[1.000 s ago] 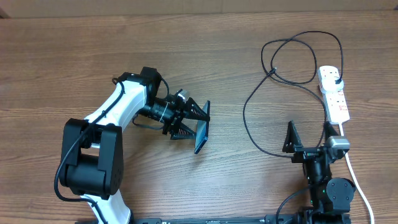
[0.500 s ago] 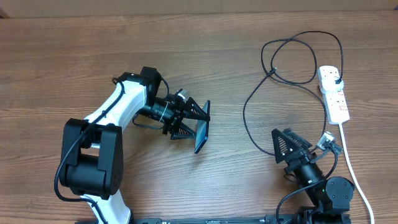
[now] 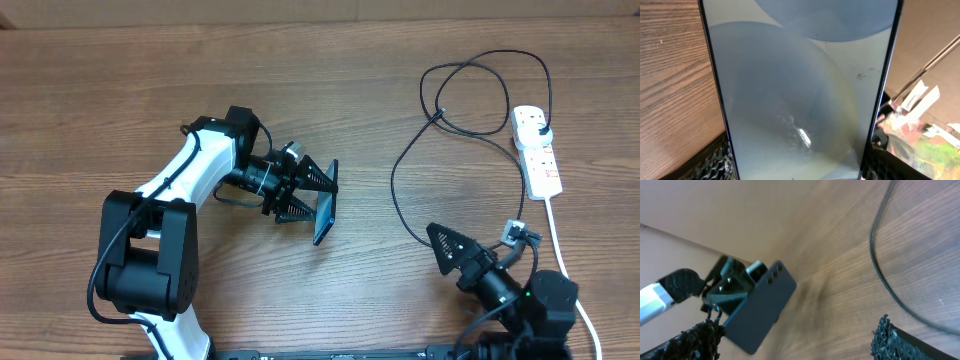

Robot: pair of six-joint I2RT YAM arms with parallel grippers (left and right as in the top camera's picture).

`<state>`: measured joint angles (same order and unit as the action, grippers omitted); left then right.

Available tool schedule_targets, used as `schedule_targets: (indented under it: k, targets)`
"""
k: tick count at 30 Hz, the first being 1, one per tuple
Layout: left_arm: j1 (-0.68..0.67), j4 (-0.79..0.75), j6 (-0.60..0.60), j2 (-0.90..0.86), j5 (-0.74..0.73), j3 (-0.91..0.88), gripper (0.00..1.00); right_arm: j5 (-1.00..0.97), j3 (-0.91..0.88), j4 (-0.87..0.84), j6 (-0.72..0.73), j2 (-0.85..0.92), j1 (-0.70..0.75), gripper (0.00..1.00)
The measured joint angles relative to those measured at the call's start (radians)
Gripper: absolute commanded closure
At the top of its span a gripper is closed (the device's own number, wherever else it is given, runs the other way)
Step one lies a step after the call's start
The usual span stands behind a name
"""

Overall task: Plug charger to phone and switch on socket
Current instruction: 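Raise the right gripper from rest and swing it left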

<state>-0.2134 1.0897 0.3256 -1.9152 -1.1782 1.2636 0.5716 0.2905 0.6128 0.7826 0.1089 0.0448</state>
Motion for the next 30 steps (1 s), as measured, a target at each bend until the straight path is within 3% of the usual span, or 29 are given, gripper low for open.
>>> schedule_targets:
  k: [5,12,23,30]
  targets:
    - [0.000,-0.018,0.021,0.000,0.000,0.000,0.37,0.003,0.198,0.192,-0.016,0.096,0.000,0.01]
    - [0.000,-0.020,0.039,0.000,-0.001,0.000,0.37,0.068,0.361,0.230,-0.023,0.170,0.000,0.01]
    - [0.000,-0.076,0.103,0.000,-0.015,0.000,0.37,0.091,0.381,0.255,-0.018,0.198,0.000,0.01]
    - [0.000,-0.164,0.182,0.000,-0.020,0.000,0.36,0.094,0.381,0.175,-0.016,0.337,-0.010,0.01]
